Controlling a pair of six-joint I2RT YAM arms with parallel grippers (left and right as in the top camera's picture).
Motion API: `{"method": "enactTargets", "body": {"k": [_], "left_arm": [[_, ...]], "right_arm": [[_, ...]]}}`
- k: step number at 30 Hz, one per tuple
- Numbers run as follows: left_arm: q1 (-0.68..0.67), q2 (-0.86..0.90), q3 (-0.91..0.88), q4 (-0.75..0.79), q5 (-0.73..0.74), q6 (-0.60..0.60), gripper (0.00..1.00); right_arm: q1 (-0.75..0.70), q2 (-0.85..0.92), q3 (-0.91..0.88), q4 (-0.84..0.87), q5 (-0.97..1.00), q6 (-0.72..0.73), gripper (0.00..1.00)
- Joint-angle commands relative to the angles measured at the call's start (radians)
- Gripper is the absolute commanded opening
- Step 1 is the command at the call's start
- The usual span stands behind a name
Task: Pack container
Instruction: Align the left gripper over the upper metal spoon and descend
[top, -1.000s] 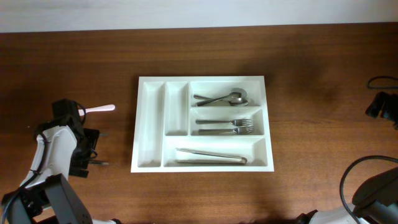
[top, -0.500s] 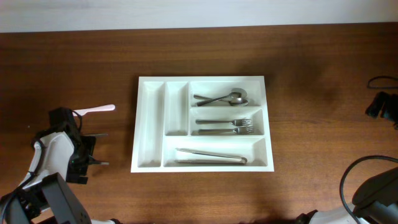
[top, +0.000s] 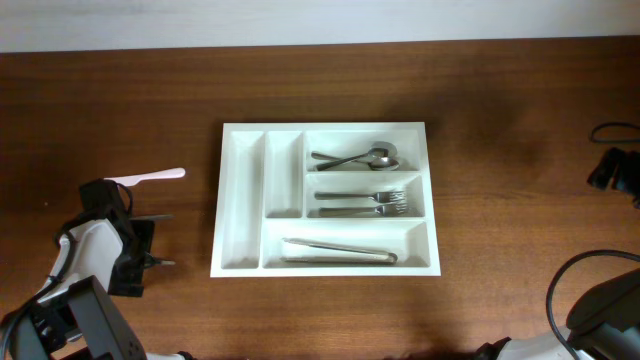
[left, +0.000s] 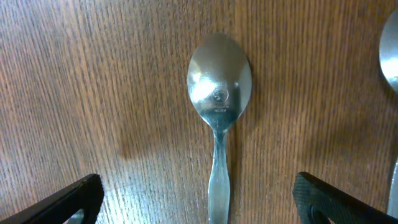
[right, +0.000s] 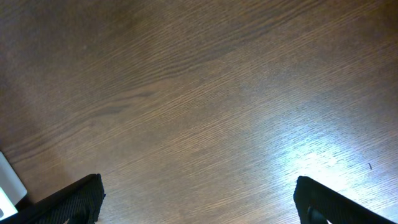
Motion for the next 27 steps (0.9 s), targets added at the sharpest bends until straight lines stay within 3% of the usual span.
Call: {"method": "enactTargets", "body": {"k": [1, 14, 27], "left_arm": [[0.006, 0.008, -0.018, 0.005, 0.003, 0.007, 0.99], [0.010, 0.008, -0.018, 0.005, 0.010, -0.085, 0.99], [0.130, 0.008, -0.030, 0.006, 0.139, -0.035, 0.99]], "right_arm": [[-0.002, 0.009, -0.001, 0.000, 0.005, 0.008, 0.99], [-0.002, 0.009, -0.001, 0.000, 0.005, 0.008, 0.99], [-0.002, 0.009, -0.001, 0.000, 0.005, 0.008, 0.99]]}}
